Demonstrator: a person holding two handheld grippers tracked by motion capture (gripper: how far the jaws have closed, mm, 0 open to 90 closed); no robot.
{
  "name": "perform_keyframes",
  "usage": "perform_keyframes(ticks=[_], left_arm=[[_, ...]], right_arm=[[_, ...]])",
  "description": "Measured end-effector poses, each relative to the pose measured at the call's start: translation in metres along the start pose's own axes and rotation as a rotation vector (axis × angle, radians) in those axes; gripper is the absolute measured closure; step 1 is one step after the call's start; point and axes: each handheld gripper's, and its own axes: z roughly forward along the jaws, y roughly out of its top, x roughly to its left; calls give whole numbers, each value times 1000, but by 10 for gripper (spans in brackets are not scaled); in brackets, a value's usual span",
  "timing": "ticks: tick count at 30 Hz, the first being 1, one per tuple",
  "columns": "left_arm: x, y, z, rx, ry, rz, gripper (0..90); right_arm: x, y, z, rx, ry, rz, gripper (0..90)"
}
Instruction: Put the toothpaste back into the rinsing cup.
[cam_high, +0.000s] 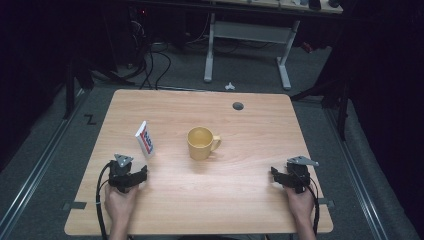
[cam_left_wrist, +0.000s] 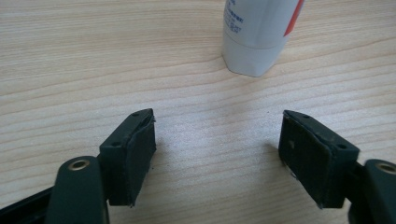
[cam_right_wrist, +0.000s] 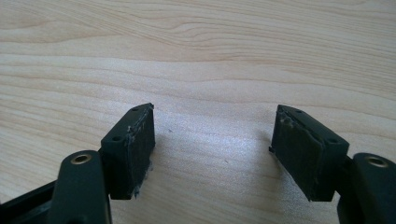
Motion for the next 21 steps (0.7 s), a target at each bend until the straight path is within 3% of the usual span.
perform_keyframes(ticks=[21], left_arm=[[0, 1, 1, 3, -9, 1, 250]], right_arm=[[0, 0, 0, 0, -2, 1, 302]])
